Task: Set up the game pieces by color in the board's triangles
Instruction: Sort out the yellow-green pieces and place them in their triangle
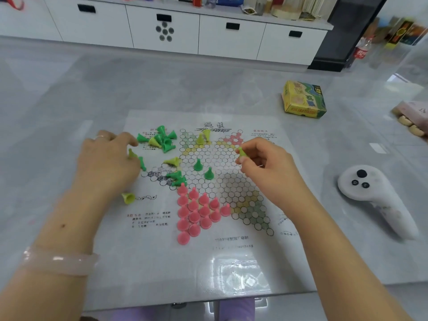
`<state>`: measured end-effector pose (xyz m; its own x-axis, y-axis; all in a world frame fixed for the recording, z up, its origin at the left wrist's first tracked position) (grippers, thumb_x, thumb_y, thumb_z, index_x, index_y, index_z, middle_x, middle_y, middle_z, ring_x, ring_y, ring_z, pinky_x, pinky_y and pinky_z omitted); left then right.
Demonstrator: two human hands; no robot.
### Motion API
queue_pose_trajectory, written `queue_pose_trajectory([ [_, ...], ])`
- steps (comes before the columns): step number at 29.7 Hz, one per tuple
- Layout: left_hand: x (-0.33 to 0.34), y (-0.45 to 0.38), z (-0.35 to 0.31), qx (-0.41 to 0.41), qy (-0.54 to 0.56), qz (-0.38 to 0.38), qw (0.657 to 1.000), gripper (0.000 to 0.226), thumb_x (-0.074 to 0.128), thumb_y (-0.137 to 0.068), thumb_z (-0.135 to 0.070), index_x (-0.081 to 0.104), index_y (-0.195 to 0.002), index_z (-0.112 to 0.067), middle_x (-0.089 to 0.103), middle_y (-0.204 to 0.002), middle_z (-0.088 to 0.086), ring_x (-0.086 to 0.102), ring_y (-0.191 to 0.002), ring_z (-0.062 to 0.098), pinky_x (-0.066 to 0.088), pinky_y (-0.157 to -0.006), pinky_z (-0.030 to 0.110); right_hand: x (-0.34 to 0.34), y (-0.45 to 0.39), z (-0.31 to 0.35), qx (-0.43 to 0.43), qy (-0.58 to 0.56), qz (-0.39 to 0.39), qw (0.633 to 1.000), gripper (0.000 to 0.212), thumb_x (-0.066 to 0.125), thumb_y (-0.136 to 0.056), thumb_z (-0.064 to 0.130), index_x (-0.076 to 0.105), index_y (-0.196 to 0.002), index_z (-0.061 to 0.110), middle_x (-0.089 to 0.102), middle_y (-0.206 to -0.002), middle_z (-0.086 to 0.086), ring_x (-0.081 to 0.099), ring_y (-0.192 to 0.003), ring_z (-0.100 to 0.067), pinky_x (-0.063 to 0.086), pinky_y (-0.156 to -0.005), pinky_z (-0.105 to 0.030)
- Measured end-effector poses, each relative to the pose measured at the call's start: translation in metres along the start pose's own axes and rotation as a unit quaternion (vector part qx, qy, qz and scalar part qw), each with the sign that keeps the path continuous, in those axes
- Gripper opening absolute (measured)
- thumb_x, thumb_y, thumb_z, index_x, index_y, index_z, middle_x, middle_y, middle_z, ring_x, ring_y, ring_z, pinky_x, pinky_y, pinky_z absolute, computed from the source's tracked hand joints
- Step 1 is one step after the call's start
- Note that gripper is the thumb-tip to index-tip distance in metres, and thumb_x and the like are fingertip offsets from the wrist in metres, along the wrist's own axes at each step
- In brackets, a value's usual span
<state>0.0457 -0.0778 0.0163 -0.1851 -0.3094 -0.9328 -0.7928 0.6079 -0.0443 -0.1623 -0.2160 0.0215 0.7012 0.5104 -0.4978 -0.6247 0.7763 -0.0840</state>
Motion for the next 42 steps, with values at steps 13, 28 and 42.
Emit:
queue_pose_trajectory([
  [13,0.019,-0.008,0.023,0.094,-0.087,0.047,0.991,0.037,0.054,-0.089,-0.021,0.054,-0.126,-0.020,0.051,-0.119,0.013,0.045,-0.106,0.037,0.038,-0.089,0.042,0.002,0.001,0.004,-0.006,0.016,0.003,1.000,0.012,0.054,-0.088,0.014,0.059,-0.091,0.024,0.065,-0.087,0.008,0.062,-0.078,-0.009,0.049,-0.069,-0.018],
  [28,0.020,-0.014,0.023,0.069,0.051,-0.043,0.995,0.017,0.056,-0.087,-0.006,0.061,-0.103,-0.004,0.062,-0.096,0.020,0.051,-0.087,0.034,0.038,-0.074,0.036,0.003,-0.001,-0.002,0.000,0.018,0.006,1.000,0.012,0.055,-0.087,0.015,0.061,-0.092,0.024,0.066,-0.087,0.006,0.064,-0.081,-0.013,0.053,-0.076,-0.027],
  [42,0.000,-0.009,0.040,-0.087,0.213,-0.106,0.967,0.019,0.036,-0.076,-0.026,0.054,-0.079,-0.021,0.063,-0.081,0.013,0.057,-0.081,0.036,0.047,-0.075,0.041,0.004,-0.002,-0.004,-0.008,0.037,0.001,0.999,0.012,0.056,-0.086,0.015,0.061,-0.093,0.023,0.062,-0.083,0.011,0.062,-0.078,-0.011,0.051,-0.074,-0.025],
])
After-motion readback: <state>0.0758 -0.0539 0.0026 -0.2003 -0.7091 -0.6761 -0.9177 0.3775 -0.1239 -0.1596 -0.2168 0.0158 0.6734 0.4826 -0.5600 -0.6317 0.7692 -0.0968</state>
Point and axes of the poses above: each hand's wrist, its own y-axis away from the middle knuckle, its own x-axis out of the palm, z = x × y, the point moved 3 cm from there along -y, towards the middle knuckle
